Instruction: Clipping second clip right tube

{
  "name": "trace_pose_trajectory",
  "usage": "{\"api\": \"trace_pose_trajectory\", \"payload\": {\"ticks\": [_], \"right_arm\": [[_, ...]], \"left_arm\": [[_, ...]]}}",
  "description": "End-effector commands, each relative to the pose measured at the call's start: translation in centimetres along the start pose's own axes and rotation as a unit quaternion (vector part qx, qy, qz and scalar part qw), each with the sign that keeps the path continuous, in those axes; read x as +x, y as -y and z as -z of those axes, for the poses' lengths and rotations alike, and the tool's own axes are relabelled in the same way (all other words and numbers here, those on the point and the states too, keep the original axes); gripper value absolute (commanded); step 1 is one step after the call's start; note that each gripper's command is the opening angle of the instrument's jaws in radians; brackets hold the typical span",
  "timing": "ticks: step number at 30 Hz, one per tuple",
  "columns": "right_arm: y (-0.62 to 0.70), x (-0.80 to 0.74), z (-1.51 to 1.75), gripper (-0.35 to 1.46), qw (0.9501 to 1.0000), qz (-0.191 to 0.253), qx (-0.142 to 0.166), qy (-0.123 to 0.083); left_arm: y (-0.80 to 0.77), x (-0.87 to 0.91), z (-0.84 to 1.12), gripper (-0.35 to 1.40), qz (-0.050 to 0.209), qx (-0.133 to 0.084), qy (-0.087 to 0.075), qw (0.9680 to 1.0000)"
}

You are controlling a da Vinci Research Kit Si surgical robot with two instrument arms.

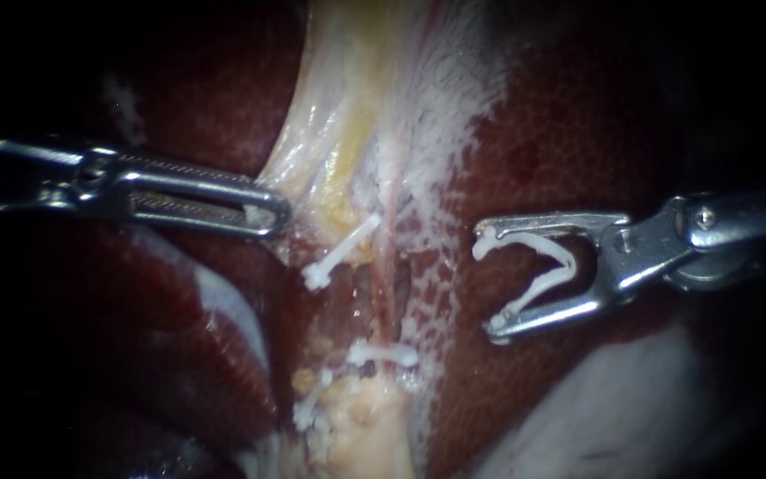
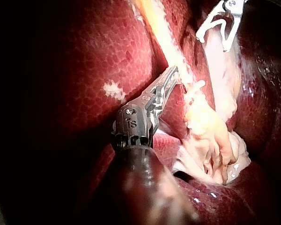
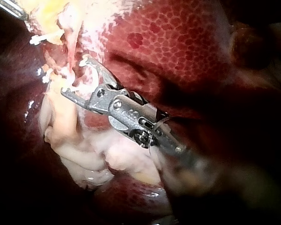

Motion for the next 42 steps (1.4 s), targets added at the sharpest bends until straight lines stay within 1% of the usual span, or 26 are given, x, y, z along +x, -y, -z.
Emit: {"api": "trace_pose_trajectory", "payload": {"ticks": [1, 8, 11, 14, 19, 21, 23, 25, 28, 32, 37, 39, 42], "right_arm": [[0.0, 0.0, 0.0, 0.6, 1.0, 0.0, 0.0, 0.0], [0.02, -0.04, -0.05, 0.6, 1.0, 0.002, -0.001, 0.0], [0.07, -0.12, -0.2, 0.6, 1.0, -0.006, -0.002, 0.001], [0.12, -0.22, -0.35, 0.6, 0.9998, -0.018, -0.003, 0.001], [0.21, -0.4, -0.65, 0.6, 0.999, -0.044, -0.003, 0.001], [0.23, -0.44, -0.74, 0.6, 0.9987, -0.05, -0.001, 0.001], [0.24, -0.48, -0.83, 0.6, 0.9976, -0.069, 0.001, 0.0], [0.25, -0.5, -0.9, 0.6, 0.9956, -0.094, 0.0, -0.001], [0.24, -0.49, -0.99, 0.6, 0.9931, -0.117, 0.002, -0.002], [0.21, -0.45, -1.09, 0.6, 0.9915, -0.13, 0.005, -0.003], [0.19, -0.42, -1.19, 0.58, 0.9909, -0.133, 0.016, -0.002], [0.18, -0.42, -1.24, 0.56, 0.9905, -0.134, 0.029, -0.001], [0.18, -0.43, -1.31, 0.55, 0.9898, -0.137, 0.04, 0.001]], "left_arm": [[0.0, 0.0, 0.0, -0.35, 0.0, 0.001, 0.0, 1.0], [0.02, 0.0, 0.0, -0.35, 0.0, 0.001, 0.0, 1.0], [0.04, -0.03, 0.04, -0.35, 0.001, 0.001, 0.0, 1.0], [0.09, -0.1, 0.11, -0.35, 0.003, 0.003, -0.001, 1.0], [0.22, -0.25, 0.27, -0.35, 0.007, 0.008, -0.004, 0.9999], [0.27, -0.32, 0.33, -0.35, 0.012, 0.009, 0.001, 0.9999], [0.34, -0.39, 0.41, -0.35, 0.011, 0.009, 0.005, 0.9999], [0.41, -0.47, 0.49, -0.35, 0.007, 0.01, 0.009, 0.9999], [0.52, -0.54, 0.55, -0.35, 0.006, 0.01, 0.015, 0.9998], [0.59, -0.56, 0.56, -0.35, 0.003, 0.01, 0.015, 0.9998], [0.61, -0.56, 0.57, -0.35, 0.003, 0.01, 0.015, 0.9998], [0.61, -0.56, 0.56, -0.35, 0.003, 0.01, 0.015, 0.9998], [0.61, -0.56, 0.56, -0.35, 0.003, 0.01, 0.015, 0.9998]]}}
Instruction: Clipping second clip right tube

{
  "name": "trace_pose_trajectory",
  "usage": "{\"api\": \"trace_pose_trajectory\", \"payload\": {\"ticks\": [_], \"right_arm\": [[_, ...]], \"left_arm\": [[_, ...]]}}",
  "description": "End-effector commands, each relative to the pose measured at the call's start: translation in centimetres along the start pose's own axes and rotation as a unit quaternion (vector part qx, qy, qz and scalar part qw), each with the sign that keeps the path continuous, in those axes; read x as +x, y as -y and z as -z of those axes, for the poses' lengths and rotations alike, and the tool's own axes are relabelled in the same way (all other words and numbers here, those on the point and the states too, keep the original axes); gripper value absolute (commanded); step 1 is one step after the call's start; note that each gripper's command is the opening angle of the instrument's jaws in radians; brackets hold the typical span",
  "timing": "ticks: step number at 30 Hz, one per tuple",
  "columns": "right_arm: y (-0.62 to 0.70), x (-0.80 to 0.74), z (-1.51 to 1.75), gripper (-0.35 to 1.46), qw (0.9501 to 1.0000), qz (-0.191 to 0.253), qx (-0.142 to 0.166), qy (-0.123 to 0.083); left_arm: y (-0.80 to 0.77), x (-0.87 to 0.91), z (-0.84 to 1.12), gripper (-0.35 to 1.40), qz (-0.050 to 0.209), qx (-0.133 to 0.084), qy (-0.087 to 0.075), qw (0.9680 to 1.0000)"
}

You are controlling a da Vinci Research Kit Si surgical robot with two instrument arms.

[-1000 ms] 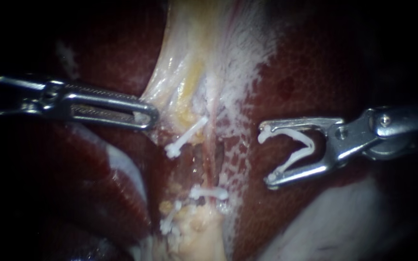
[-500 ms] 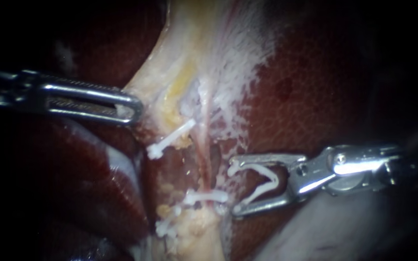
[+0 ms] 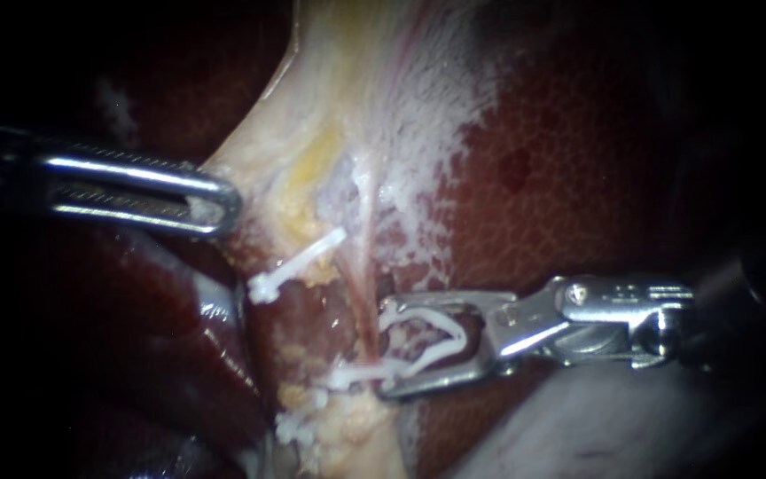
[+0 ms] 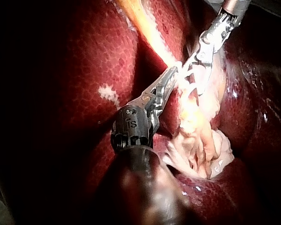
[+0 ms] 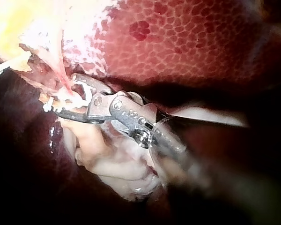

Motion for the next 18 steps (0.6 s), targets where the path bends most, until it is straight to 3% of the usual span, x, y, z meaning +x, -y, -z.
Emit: {"api": "trace_pose_trajectory", "payload": {"ticks": [1, 9, 18], "right_arm": [[0.0, 0.0, -0.03, 0.54, 1.0, -0.002, 0.004, 0.001], [0.0, 0.03, -0.28, 0.53, 0.9996, 0.0, 0.026, 0.008], [0.02, 0.08, -0.33, 0.48, 0.9983, 0.001, 0.056, 0.017]], "left_arm": [[0.0, 0.0, 0.0, -0.35, 0.0, 0.0, 0.0, 1.0], [0.0, 0.01, -0.01, -0.35, 0.0, 0.0, 0.0, 1.0], [0.0, 0.01, -0.01, -0.35, 0.0, 0.0, 0.0, 1.0]]}}
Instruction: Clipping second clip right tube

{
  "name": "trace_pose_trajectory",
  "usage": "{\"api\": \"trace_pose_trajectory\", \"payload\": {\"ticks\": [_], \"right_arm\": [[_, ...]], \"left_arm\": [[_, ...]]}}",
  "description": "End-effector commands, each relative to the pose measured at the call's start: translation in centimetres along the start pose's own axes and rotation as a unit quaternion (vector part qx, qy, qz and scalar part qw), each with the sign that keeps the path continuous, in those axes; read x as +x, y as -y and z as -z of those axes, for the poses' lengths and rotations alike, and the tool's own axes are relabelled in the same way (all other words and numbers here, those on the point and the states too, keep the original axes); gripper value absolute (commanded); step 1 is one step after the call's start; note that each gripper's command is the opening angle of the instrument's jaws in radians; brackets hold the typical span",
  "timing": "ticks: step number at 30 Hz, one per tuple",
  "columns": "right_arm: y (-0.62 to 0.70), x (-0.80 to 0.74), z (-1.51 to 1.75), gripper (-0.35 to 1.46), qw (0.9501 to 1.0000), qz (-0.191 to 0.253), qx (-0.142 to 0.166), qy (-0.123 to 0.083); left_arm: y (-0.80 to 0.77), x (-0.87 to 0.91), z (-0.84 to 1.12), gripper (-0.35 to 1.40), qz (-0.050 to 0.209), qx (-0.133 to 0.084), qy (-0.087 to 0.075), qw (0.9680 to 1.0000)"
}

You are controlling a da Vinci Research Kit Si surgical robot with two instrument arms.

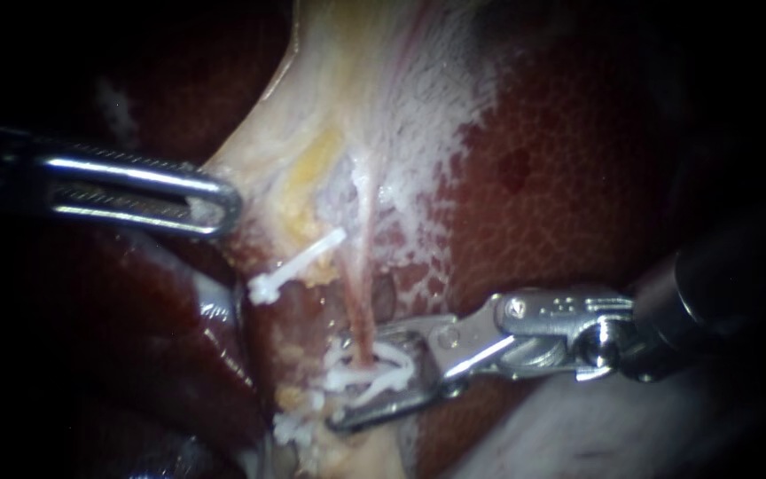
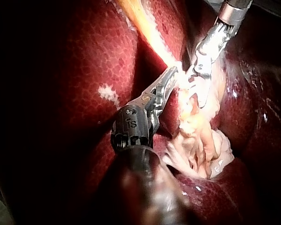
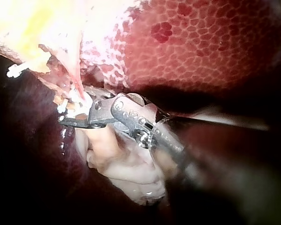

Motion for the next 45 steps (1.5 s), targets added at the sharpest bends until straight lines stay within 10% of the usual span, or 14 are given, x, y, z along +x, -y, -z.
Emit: {"api": "trace_pose_trajectory", "payload": {"ticks": [1, 18, 28, 45], "right_arm": [[0.01, 0.01, 0.01, 0.47, 1.0, -0.002, -0.003, -0.001], [-0.11, 0.02, 0.14, 0.3, 0.9999, -0.013, -0.009, -0.005], [-0.24, -0.09, 0.25, -0.35, 0.9984, -0.017, -0.052, -0.018], [-0.25, -0.12, 0.26, -0.35, 0.9969, -0.024, -0.071, -0.024]], "left_arm": [[0.0, 0.0, 0.0, -0.35, 0.0, 0.0, 0.0, 1.0], [0.0, 0.01, 0.0, -0.35, 0.0, 0.0, 0.0, 1.0], [0.0, 0.01, -0.01, -0.35, 0.0, 0.0, 0.0, 1.0], [0.0, 0.01, -0.01, -0.35, 0.0, 0.0, 0.0, 1.0]]}}
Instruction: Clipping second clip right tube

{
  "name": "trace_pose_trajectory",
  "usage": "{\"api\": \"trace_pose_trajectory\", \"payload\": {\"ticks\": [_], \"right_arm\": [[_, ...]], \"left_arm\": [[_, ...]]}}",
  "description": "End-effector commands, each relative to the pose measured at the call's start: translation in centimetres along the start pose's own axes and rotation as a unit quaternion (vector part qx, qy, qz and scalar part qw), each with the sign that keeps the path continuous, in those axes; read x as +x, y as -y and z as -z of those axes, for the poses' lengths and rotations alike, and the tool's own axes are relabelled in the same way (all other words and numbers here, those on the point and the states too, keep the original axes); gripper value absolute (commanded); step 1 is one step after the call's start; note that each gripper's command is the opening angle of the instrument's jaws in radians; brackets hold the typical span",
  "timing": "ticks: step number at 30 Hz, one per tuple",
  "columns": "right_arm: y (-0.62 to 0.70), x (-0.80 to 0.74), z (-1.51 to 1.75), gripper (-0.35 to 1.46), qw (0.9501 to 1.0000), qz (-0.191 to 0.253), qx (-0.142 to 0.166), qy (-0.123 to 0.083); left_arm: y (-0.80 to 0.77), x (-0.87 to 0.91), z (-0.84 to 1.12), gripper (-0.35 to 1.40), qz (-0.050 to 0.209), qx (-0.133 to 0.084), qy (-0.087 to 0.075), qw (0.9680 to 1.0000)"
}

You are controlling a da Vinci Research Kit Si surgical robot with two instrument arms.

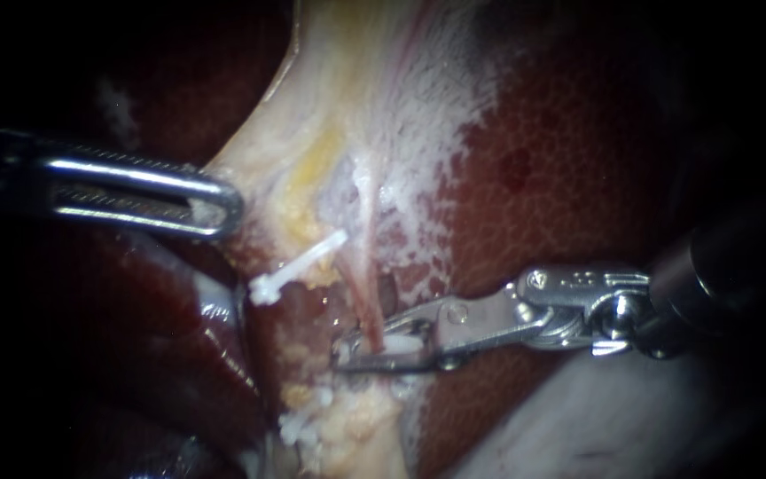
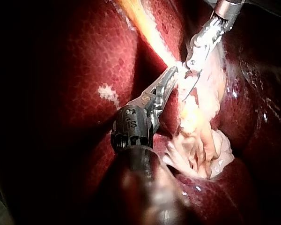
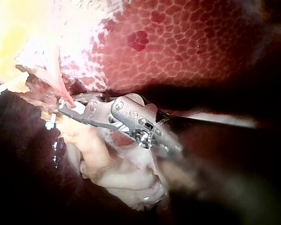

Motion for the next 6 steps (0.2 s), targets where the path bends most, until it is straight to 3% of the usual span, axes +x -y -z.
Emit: {"api": "trace_pose_trajectory", "payload": {"ticks": [1, 6], "right_arm": [[0.0, 0.0, 0.0, -0.35, 1.0, -0.001, 0.001, 0.0], [0.0, 0.0, 0.0, -0.35, 1.0, -0.001, 0.001, 0.0]], "left_arm": [[0.0, 0.0, 0.0, -0.35, 0.0, 0.0, 0.0, 1.0], [0.0, 0.0, -0.01, -0.35, 0.0, 0.0, 0.0, 1.0]]}}
